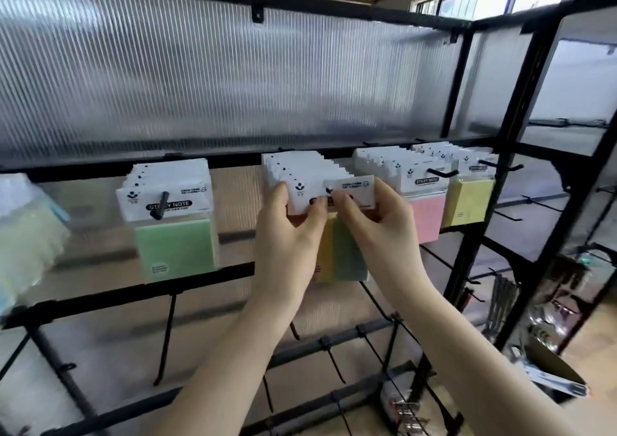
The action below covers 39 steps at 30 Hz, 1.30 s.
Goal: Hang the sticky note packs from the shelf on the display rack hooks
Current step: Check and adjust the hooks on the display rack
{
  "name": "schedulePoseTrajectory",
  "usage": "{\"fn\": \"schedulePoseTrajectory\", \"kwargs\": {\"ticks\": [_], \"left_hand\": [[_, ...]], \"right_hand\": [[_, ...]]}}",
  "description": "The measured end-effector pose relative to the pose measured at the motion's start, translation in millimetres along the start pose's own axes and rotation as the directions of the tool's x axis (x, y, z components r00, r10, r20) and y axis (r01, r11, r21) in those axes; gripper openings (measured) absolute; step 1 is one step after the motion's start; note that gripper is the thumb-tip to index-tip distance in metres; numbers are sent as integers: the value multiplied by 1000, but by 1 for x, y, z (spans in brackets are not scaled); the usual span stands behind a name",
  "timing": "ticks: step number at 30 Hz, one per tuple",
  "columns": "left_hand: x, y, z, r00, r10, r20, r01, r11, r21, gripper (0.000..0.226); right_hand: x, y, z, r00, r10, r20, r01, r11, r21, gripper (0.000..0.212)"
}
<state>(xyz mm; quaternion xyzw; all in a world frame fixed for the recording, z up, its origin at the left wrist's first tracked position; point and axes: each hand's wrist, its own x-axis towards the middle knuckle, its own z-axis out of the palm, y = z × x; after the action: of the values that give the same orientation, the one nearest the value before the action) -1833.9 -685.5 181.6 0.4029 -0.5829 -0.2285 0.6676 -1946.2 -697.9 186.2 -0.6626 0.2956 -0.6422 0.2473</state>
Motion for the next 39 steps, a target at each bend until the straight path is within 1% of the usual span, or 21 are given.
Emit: {"fn": "schedulePoseTrajectory", "kwargs": {"ticks": [4, 9, 14, 18, 20, 23, 25, 26, 28, 30, 33, 36, 39], "left_hand": [[3, -1, 13, 999, 44, -29, -43, 999, 10, 6], [4, -3, 21, 989, 81, -121, -68, 991, 113, 7], [3, 0, 23, 974, 131, -186, -96, 977, 189, 19], [6, -2, 23, 965, 144, -221, -90, 967, 238, 8], [8, -2, 23, 955, 174, -240, -101, 952, 289, 6], [8, -6, 26, 939, 214, -270, -108, 927, 360, 7], [7, -9, 30, 917, 259, -304, -115, 900, 420, 13], [7, -12, 31, 896, 305, -323, -133, 878, 459, 19], [6, -18, 33, 850, 399, -345, -169, 826, 537, 34], [5, -25, 32, 827, 447, -339, -191, 793, 579, 43], [3, -35, 28, 835, 433, -340, -199, 813, 547, 46], [8, -40, 25, 861, 378, -341, -161, 837, 522, 45], [13, -40, 23, 884, 331, -330, -130, 852, 507, 43]], "right_hand": [[8, 7, -10, 1000, 7, -4, -7, 1000, 13, 10], [18, 15, -18, 996, 41, 82, -44, 998, 41, 10], [23, 17, -20, 990, 13, 138, -26, 996, 90, 10], [29, 16, -18, 987, 13, 159, -26, 997, 78, 10], [32, 18, -18, 985, 23, 169, -33, 998, 58, 12], [35, 24, -16, 986, 20, 164, -14, 999, -33, 9], [33, 29, -14, 989, -27, 143, 47, 989, -139, 3], [32, 31, -13, 989, -63, 130, 88, 975, -202, 5], [28, 36, -12, 983, -143, 117, 173, 933, -315, 20], [25, 41, -13, 968, -217, 124, 248, 889, -386, 33], [22, 48, -13, 944, -282, 172, 330, 820, -469, 41], [24, 52, -12, 931, -250, 267, 357, 780, -515, 39], [29, 51, -12, 930, -205, 306, 345, 774, -531, 38]]}}
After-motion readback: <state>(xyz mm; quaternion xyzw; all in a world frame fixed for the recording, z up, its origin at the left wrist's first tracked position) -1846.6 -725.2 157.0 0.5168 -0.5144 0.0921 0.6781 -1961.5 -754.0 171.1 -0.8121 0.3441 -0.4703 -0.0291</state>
